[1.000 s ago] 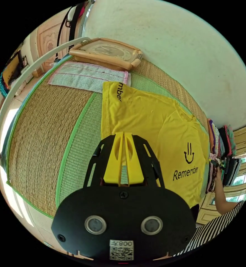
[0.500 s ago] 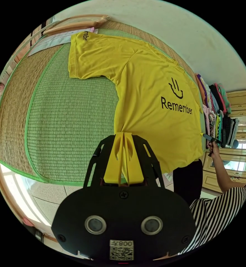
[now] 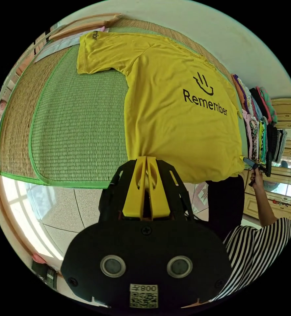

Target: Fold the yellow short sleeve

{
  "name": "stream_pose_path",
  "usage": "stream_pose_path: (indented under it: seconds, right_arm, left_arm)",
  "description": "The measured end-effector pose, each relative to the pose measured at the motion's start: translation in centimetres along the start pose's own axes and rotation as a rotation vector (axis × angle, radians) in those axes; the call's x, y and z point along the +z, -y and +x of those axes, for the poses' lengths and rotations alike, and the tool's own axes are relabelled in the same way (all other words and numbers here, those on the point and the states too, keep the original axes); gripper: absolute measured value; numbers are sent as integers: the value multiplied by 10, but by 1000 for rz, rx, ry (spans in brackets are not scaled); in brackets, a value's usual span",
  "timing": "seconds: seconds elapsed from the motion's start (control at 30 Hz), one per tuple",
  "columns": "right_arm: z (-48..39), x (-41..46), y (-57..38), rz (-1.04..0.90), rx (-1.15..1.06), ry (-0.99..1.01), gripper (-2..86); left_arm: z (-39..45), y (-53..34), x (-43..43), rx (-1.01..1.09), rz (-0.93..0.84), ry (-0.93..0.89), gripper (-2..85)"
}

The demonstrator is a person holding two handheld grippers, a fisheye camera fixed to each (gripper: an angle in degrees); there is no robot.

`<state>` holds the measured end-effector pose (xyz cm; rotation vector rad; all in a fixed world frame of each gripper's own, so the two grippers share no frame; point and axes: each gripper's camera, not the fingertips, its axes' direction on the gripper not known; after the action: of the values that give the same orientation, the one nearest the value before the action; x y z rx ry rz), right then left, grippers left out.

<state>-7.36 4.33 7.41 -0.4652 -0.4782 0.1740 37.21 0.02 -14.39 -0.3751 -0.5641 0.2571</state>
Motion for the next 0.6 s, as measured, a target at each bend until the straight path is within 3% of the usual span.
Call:
stream_pose_path:
  seconds: [0.1,0.27,0.43,0.6]
  right_arm:
    - [0,-8,-13,32,-4,-3,5]
    - [18,-36,-21,217,31,89,19]
    - [43,-46,1,362,83,82,80]
    - [85,-37,22,480,142,86,91]
  left_arm:
    - [20,3,-17,0,24,-21,5]
    - [70,27,-50,86,140,-273,15]
    - [163,99,-64,267,113,-449,59]
    - [272,174,-73,439,74,-491,76]
